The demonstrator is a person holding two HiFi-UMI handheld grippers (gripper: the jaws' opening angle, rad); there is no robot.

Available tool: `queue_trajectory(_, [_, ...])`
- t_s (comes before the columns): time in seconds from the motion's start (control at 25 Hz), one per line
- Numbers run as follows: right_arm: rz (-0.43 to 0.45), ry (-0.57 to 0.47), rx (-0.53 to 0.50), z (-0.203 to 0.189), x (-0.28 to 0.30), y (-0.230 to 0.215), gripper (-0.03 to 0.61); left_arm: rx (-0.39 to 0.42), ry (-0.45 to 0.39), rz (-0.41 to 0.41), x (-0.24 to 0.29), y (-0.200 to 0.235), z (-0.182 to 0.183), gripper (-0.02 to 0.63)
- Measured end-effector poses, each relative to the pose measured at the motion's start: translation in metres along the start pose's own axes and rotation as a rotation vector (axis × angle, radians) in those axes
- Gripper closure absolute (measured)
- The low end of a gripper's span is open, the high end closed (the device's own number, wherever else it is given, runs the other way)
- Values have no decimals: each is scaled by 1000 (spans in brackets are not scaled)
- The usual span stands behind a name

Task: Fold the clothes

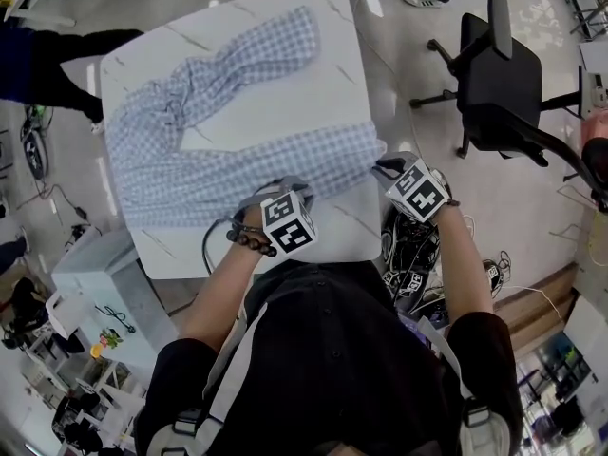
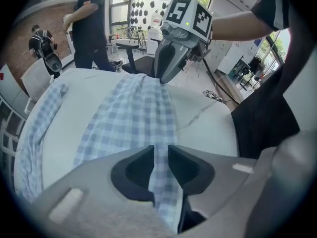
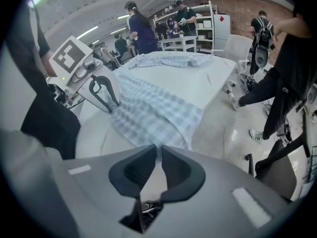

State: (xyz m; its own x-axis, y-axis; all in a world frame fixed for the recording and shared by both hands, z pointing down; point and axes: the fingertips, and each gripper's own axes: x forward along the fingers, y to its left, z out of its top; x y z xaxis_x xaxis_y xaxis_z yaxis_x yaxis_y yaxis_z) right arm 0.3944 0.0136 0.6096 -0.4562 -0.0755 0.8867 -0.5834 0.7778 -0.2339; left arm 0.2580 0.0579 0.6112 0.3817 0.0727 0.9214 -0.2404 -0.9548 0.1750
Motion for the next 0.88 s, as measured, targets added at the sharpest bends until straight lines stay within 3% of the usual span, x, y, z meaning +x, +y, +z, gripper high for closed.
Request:
queue_trajectory(0.08, [-35,14,-22,-5,-2,2,555,3,-2,2,-1,0,1,517])
queue_trajectory(0.44, [-70,74,-18,-33,-11,22,555,40,8,-14,-1,-13,-4,515])
queue_trajectory(0.48, [-69,72,-20,-33,-12,24,549,44,5,-13,-2,-14,-4,515])
queue_trajectory(0.56, [-62,76,-48,-31,-16,28,467,41,-5,-8,-8,-12,-4,515])
queue_trajectory(0.64, [-62,81,-101,-23,-22,30,441,22,-21,-1,-16,-9,-3,515])
queue_trajectory(0.88, [-103,-17,-199,40,-30,0,440,-82,-70,69,-40,24,-4,515])
